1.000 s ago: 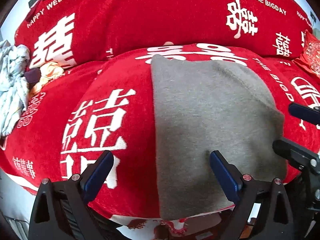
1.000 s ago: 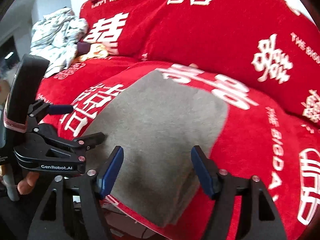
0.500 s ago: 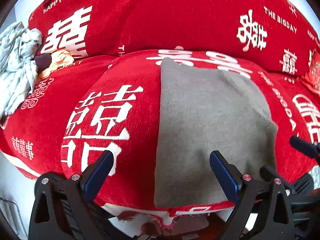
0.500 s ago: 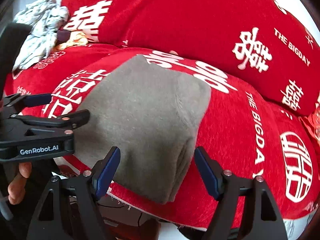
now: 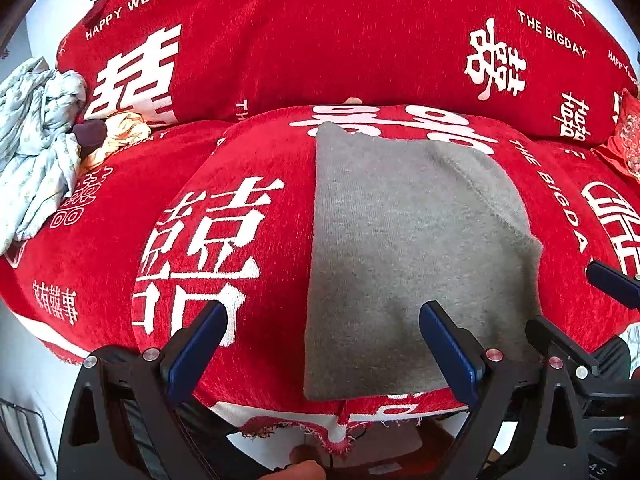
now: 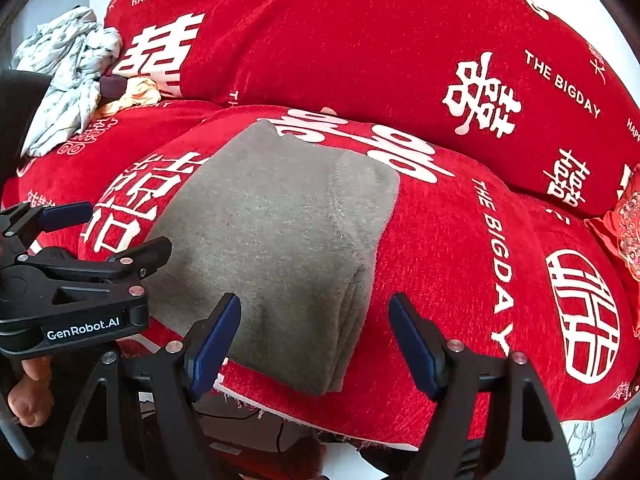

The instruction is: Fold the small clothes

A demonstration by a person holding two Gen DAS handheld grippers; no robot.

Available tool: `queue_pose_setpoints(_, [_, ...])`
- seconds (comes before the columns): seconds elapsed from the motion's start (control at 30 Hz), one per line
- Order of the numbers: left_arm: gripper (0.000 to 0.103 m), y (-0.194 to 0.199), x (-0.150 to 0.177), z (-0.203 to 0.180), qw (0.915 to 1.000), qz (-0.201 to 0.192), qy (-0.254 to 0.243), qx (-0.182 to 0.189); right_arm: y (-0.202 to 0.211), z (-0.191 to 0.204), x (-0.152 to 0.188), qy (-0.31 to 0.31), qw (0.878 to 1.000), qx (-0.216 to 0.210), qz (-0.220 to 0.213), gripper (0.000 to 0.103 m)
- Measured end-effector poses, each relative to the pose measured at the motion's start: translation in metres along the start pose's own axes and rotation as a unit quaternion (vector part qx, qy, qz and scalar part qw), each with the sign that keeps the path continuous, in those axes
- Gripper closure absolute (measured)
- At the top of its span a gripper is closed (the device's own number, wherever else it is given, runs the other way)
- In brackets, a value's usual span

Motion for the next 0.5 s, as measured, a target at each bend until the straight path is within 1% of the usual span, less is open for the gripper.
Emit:
queue_pose_setpoints(0.2, [0.006,0.0014,0.0008,0.0012,1.0000,0.000,0.002,0.003,0.0017,0.0041,-0.0008,0.006,1.000,0.000,-0.002,0.024])
queue_pose_setpoints(0.5, [0.006,0.0073,-0.0009,0.0022,0.9999,-0.010,0.001,-0.004,0.0058,0.0036,-0.0019,0.005,1.000,-0.001,-0.005,0.024])
Point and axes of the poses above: each gripper's, at about its wrist camera, not at the fingertips, and y roughly against the way its jaws point, z to its left, x to its underside, the point moved 9 cm from there along -y, roughly the way its jaws point, and after that the axes turned 15 degrees about -x, right-handed, at the moved point
